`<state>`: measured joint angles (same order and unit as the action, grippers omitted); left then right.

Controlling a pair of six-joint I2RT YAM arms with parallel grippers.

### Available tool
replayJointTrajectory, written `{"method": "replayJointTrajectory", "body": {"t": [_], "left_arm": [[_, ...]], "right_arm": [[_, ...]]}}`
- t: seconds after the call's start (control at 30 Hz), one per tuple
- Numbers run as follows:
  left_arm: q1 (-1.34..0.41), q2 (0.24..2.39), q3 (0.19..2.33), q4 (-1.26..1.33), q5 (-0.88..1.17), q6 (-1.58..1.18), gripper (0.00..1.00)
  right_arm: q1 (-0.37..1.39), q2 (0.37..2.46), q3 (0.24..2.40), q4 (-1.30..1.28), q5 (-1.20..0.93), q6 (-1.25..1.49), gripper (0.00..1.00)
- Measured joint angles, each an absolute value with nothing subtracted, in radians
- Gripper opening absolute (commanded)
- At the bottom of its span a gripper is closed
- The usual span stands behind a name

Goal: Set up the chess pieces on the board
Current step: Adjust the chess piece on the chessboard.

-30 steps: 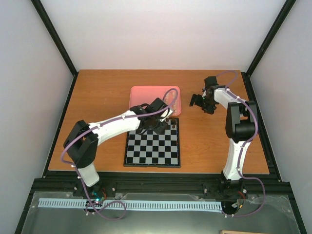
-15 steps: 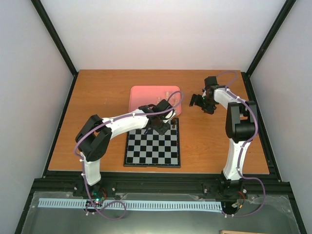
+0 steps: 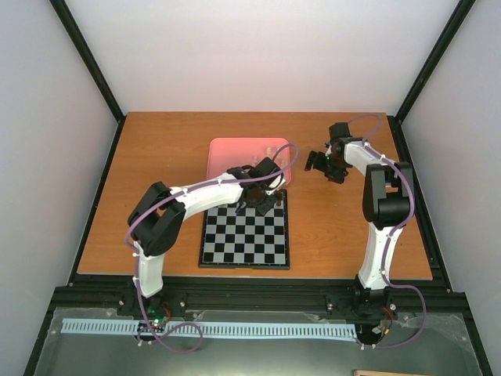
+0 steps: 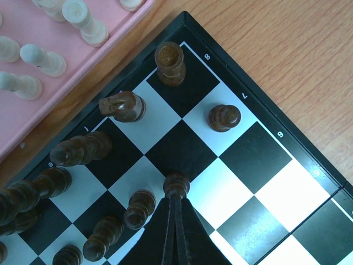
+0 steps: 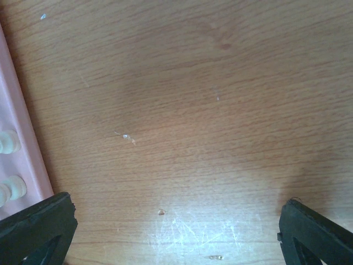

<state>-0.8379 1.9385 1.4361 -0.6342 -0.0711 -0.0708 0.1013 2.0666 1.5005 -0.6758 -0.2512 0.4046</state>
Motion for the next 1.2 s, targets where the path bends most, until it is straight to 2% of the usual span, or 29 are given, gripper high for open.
{"method": "replayJointTrajectory", "body": {"t": [1.2], "left_arm": [[-0.838, 2.014, 1.509, -0.640, -0.075, -0.070, 0.01]], "right_arm": [[0.082, 2.067, 1.500, -0.676, -0.255, 0.397, 1.00]]}}
